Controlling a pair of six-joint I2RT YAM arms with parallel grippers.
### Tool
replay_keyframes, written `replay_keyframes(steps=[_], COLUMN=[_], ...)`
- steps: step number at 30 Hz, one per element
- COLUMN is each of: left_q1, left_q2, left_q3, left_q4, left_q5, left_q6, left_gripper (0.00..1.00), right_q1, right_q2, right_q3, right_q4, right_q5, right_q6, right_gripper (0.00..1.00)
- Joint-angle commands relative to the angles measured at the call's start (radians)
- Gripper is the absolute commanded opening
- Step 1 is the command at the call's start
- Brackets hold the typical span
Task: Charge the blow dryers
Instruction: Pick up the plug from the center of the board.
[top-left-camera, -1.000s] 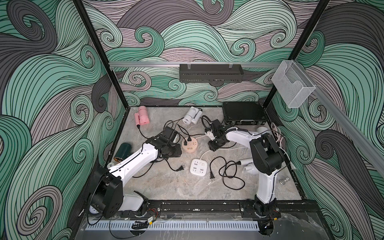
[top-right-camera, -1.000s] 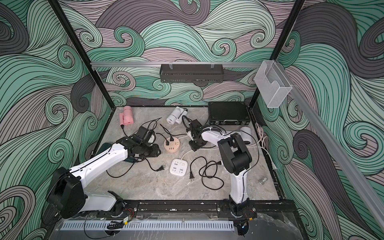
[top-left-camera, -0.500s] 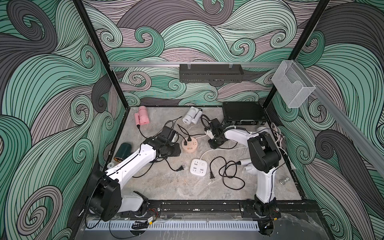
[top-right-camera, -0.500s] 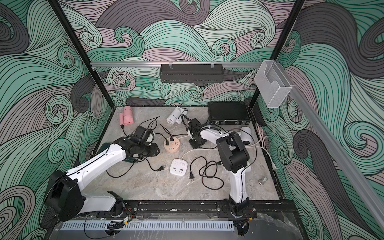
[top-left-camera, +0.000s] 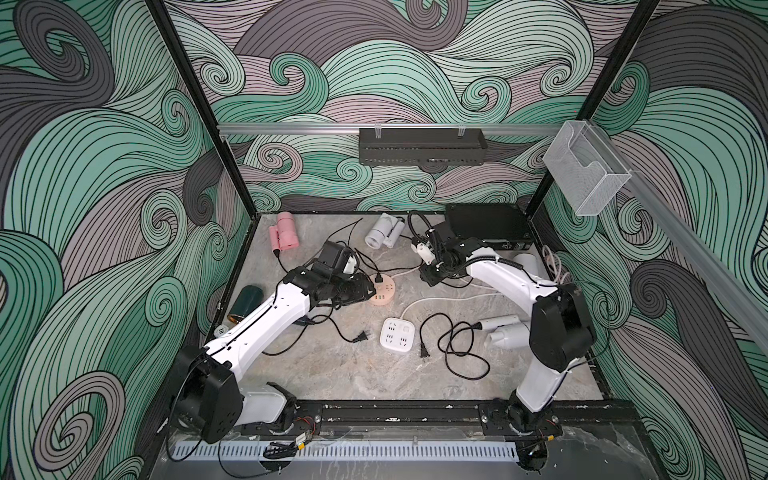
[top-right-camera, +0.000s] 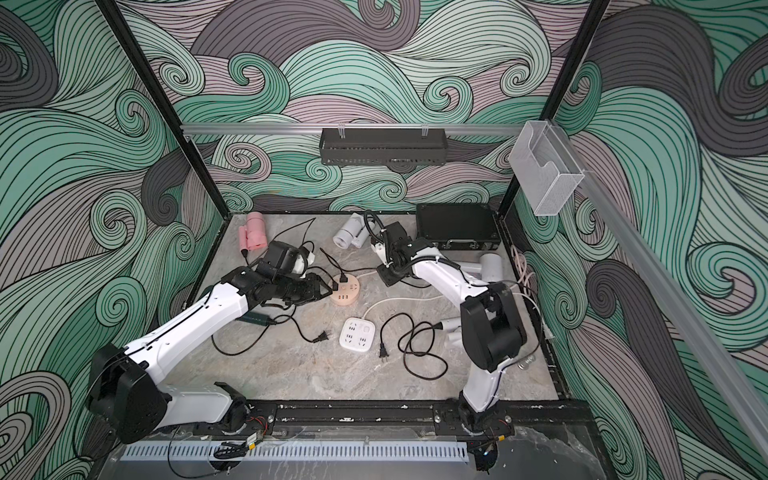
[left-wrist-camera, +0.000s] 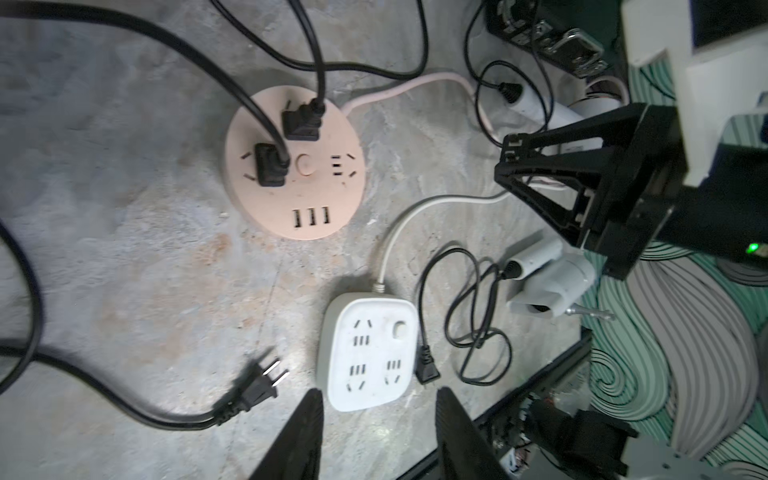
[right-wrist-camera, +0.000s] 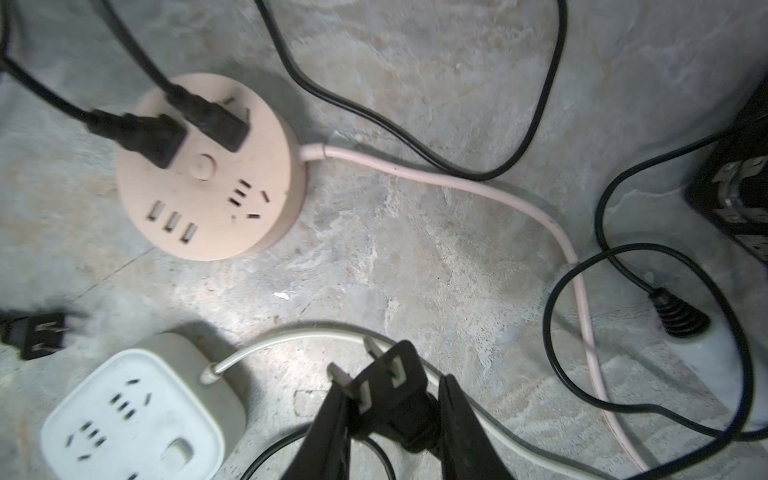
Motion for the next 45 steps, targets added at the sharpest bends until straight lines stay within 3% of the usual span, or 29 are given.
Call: replay_keyframes(steps=[1,9,17,30,45], left_q1=[0.014,0.008,-0.011,-0.036,-0.056], left_q2=[0.05,0.222,0.32,0.409,0.47], left_q3=[0.054,0.163,0.226,0.294,0.325], left_q4=[0.127,0.25,0.283,0.17,0.124], left_q5=[0.153,0.314,0.423,0.494,0.533], left_q6=[-0.086,-0.129,-0.136,-0.068,-0.029], left_gripper=[0.48,0.51,0.51,0.5,0.44], right_q1=[0.038,0.096,0.146,0.177,0.18], right_q2=[-0.073,-0.195,-0.198,-0.186,-0.155], right_q3=[-0.008,-0.073,-0.053,-0.025,-0.008], right_q4=[-0.053,-0.063,-0.081,-0.051,-0.044], right_q5=[-0.023,-0.047,-0.031,0.041,0.039], right_q6=[0.0,0.034,0.045,0.04,0.043], right_gripper=[0.13,0.14,0.14,0.15,0.16])
